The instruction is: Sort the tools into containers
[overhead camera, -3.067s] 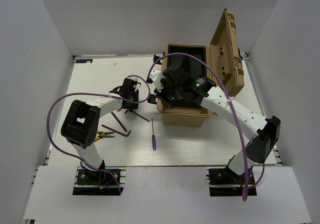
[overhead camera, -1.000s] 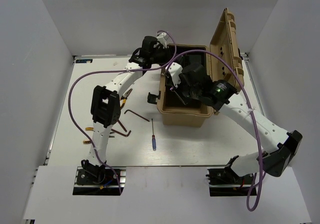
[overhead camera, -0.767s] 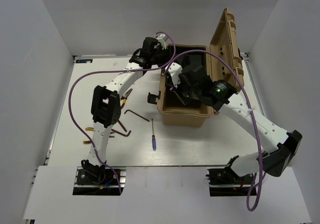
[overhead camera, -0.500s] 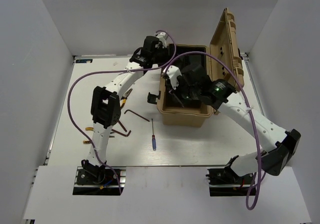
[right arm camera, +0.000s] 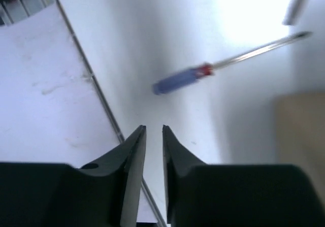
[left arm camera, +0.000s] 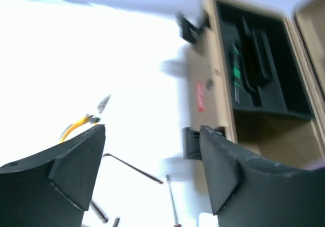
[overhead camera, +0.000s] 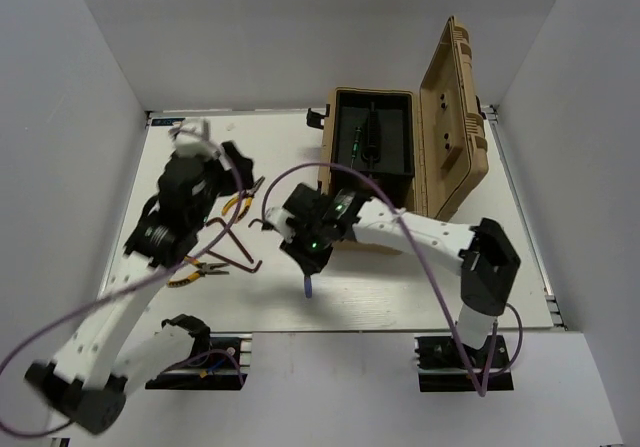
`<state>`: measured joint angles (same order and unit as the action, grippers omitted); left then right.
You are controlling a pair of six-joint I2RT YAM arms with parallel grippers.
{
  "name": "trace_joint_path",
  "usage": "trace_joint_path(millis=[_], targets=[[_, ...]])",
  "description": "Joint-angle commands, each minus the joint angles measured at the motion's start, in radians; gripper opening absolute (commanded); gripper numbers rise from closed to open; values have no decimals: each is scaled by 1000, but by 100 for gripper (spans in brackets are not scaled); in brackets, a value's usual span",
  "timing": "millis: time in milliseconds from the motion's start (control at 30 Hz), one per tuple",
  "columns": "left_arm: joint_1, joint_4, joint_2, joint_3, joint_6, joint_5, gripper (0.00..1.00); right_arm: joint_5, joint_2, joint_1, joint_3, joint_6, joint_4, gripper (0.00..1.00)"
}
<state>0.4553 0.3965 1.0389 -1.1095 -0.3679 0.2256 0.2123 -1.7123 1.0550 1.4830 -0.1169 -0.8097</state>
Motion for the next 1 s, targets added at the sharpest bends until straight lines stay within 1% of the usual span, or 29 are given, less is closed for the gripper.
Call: trace_joint_path(millis=[0,33,67,100,167,233,267,433,467,767,800,867,967], targets=[[3,83,-138,161,-9,266,87,-17,-53,63,14,101,6,27],[3,122,-214,180,-23,312,89,-33,-61,66,8,137,30,35],[3,136,-247,213,-35,333,93,-54,-82,89,-1,172,38,37],[3,151,-275,227,-36,352,94,-103,-87,97,-32,190,44,38],[3,200,-338,258,-65,402,96,-239,-107,121,-58,282,93,43],[3,235,-368,272,-112,438,96,-305,-122,131,-79,319,113,46],[3,258,-382,290,-126,449,96,-307,-145,137,-81,335,118,48],[3,258,-453,345,-147,472,97,-329,-204,140,-50,381,110,50],[3,268,-465,346,-147,484,98,-330,-236,140,-31,394,106,51],[3,288,-516,364,-157,485,98,-324,-366,137,68,442,72,51],[3,288,-516,373,-157,485,98,-332,-372,135,71,444,69,47],[3,288,-516,373,-157,485,98,-361,-386,137,68,450,66,42],[3,278,-494,373,-148,463,98,-372,-386,137,36,450,76,27]])
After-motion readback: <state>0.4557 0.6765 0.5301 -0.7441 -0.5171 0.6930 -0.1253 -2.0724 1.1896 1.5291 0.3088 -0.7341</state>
